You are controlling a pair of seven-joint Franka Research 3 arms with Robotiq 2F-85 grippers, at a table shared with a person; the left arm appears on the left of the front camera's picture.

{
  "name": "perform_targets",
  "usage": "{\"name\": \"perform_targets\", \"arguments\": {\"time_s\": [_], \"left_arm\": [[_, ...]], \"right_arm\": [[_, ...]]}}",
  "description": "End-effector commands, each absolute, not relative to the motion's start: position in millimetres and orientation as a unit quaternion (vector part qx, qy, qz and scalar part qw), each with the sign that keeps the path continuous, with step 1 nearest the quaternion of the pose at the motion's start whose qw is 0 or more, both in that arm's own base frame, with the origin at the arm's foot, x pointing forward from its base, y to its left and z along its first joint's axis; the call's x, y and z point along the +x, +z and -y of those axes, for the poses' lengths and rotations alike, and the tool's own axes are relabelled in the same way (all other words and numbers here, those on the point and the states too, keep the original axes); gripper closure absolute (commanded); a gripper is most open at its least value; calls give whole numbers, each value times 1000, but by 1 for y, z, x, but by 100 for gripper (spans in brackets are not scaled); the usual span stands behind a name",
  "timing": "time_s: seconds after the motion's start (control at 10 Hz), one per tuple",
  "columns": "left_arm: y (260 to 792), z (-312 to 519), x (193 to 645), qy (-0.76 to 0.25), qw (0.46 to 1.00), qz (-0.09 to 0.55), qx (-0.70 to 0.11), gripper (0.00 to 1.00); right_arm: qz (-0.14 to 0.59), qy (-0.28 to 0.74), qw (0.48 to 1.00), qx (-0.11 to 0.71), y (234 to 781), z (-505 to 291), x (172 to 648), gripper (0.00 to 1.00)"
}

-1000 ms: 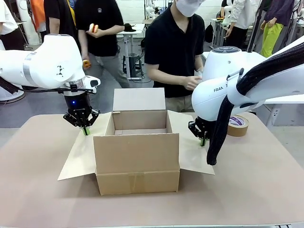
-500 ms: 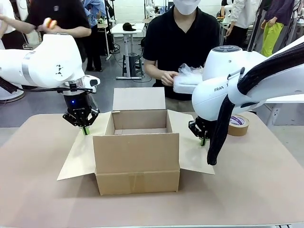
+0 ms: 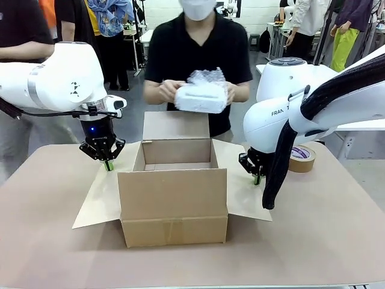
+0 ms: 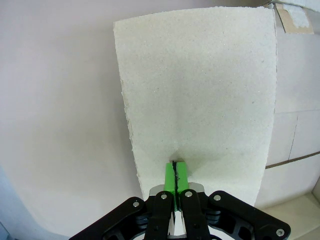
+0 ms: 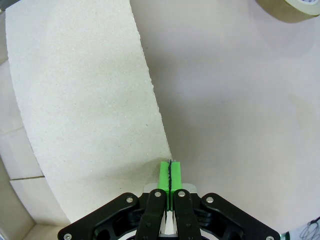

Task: Wrap the clocks to prevent damage.
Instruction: Once the human has placed the objects inside and stepped back, release both hands from the side flaps of the Package Box.

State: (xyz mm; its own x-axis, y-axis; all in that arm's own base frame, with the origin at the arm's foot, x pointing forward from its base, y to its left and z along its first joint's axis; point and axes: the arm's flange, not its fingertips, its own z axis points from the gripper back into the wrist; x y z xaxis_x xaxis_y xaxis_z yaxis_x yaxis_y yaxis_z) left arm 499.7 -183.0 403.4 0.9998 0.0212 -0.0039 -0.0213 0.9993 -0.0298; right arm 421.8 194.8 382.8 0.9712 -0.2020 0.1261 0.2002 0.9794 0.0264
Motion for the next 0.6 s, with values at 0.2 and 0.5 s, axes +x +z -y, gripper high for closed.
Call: {"name": "perform_targets", "arguments": {"time_s": [0.2,0.5], "left_arm": [[403,183,499,12,1000,-2,-12,100],[403,183,499,12,1000,-2,-12,100]], "right_arm": [[64,-101,993,5,381,-196,421,99],[64,-101,993,5,381,-196,421,99]]}}
